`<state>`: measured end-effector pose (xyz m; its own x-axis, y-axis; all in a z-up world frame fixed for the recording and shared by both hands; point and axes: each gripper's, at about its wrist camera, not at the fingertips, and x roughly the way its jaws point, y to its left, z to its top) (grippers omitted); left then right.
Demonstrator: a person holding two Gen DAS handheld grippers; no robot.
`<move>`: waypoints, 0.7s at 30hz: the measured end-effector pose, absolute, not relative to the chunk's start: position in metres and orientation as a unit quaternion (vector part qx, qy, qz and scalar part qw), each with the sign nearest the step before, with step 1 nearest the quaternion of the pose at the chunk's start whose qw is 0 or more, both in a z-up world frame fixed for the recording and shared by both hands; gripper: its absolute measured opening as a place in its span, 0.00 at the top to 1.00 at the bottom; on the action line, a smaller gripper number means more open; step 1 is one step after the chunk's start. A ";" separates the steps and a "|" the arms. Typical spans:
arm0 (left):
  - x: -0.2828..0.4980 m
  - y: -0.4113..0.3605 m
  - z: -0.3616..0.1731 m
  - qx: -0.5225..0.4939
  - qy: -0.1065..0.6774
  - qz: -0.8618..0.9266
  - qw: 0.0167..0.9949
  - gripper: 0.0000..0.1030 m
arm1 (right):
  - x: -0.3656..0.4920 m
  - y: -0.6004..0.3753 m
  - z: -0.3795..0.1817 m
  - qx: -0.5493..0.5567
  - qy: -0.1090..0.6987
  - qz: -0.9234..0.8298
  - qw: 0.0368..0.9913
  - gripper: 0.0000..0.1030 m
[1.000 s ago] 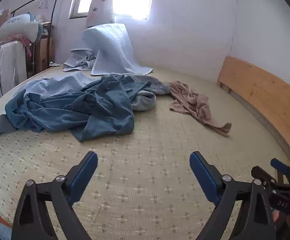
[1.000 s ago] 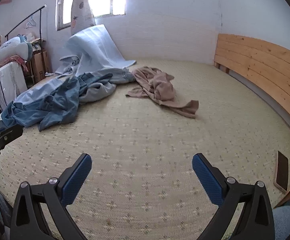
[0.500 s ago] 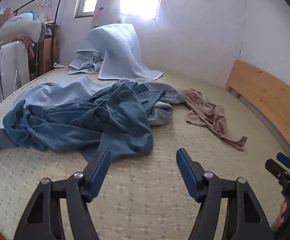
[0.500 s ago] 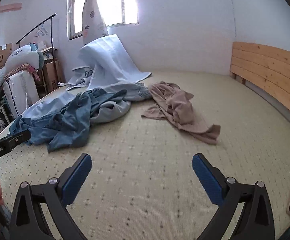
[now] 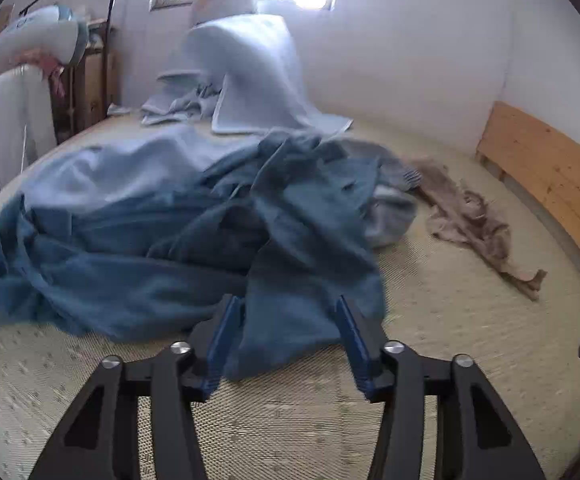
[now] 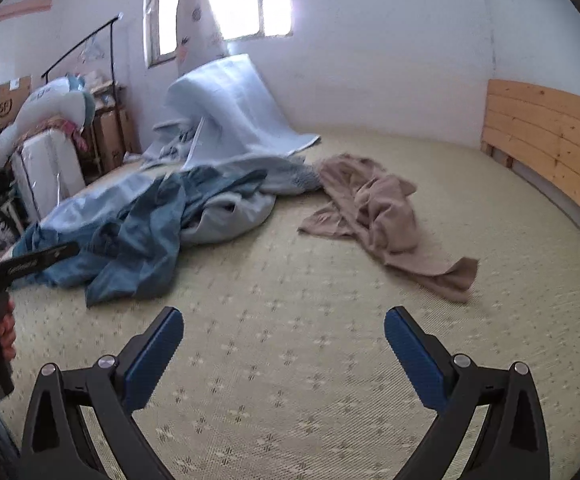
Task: Fold clothes
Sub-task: 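Reach the left gripper into the blue garment and close on it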
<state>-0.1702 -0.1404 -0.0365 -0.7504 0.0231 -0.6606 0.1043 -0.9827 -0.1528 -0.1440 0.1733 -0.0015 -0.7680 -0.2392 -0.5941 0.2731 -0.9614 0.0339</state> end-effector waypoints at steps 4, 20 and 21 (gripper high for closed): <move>-0.183 -0.143 -0.059 0.381 0.091 -0.920 0.030 0.59 | -0.147 0.169 -0.013 0.334 0.018 -0.930 0.154 0.00; -0.208 -0.135 -0.091 0.436 0.078 -0.895 0.050 0.88 | -0.153 0.179 -0.019 0.355 -0.010 -0.924 0.144 0.00; -0.208 -0.134 -0.091 0.436 0.077 -0.895 0.051 0.97 | -0.153 0.179 -0.019 0.355 -0.010 -0.924 0.143 0.00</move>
<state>-0.2077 -0.1344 -0.0909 -0.6155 -0.0238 -0.7878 0.1577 -0.9830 -0.0935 -0.1529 0.1790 -0.0189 -0.7070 -0.2716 -0.6529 0.2580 -0.9587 0.1194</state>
